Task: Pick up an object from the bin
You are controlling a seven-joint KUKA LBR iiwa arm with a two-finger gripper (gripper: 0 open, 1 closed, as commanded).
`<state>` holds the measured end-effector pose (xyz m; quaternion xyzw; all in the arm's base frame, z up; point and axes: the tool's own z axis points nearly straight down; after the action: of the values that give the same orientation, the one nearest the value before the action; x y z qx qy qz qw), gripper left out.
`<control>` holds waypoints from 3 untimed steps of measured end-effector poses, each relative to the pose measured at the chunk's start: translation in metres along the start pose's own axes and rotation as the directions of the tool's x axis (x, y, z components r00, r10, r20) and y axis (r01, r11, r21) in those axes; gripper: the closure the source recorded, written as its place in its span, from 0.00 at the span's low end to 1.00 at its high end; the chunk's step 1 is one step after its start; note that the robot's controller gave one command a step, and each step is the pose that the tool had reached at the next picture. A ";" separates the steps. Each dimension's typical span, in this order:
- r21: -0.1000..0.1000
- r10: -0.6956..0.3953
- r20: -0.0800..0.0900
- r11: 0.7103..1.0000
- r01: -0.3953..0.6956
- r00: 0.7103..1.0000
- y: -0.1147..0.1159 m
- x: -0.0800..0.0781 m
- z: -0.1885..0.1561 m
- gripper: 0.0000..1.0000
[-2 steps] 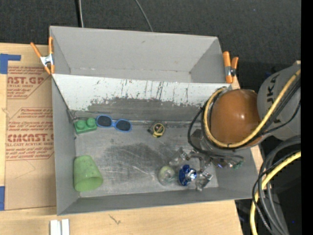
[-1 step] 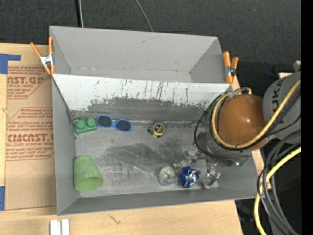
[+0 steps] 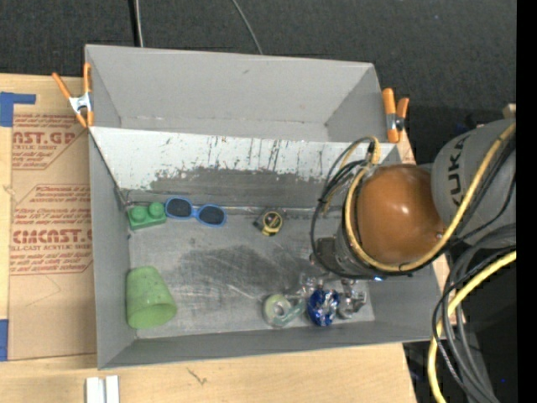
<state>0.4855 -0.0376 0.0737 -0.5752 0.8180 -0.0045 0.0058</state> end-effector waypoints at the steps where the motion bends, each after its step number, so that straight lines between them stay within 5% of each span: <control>1: 0.000 -0.003 0.006 1.000 0.003 1.000 0.001 -0.004 -0.001 1.00; 3: -0.014 -0.001 -0.002 1.000 0.001 1.000 0.001 -0.007 -0.045 1.00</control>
Offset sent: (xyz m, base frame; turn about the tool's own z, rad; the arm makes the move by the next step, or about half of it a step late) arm 0.0000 0.0000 0.0000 0.0000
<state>0.4868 -0.0304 0.1189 -0.5758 0.8176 0.0005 0.0012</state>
